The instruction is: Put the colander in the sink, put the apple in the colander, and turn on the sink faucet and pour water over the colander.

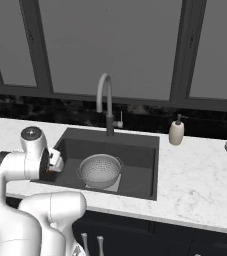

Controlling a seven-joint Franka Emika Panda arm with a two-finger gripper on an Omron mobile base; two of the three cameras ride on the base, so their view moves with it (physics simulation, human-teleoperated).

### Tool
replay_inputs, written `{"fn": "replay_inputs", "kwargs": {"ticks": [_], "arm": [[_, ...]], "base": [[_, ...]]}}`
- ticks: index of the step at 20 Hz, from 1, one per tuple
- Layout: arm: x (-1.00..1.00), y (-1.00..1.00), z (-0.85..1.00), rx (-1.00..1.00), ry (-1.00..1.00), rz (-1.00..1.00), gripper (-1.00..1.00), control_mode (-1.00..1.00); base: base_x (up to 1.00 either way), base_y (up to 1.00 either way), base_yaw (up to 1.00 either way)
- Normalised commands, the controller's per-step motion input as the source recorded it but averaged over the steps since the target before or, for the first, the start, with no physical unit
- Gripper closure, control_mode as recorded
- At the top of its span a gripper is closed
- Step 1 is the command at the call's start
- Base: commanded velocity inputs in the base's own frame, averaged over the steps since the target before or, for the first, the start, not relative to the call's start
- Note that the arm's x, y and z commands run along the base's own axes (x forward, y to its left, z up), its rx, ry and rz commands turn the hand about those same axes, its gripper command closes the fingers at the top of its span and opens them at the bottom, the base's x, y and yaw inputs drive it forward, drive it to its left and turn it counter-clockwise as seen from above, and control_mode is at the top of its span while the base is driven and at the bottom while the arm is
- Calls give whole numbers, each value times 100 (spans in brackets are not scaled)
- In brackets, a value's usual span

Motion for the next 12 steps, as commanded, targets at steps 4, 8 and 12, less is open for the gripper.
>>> {"fn": "replay_inputs", "kwargs": {"ticks": [4,8,12], "arm": [[-14,-97,22,5,0,13,100,-100],[-4,-94,16,7,0,15,100,-100],[0,-89,8,10,0,15,100,-100]], "base": [[0,0,0],[0,0,0],[0,0,0]]}}
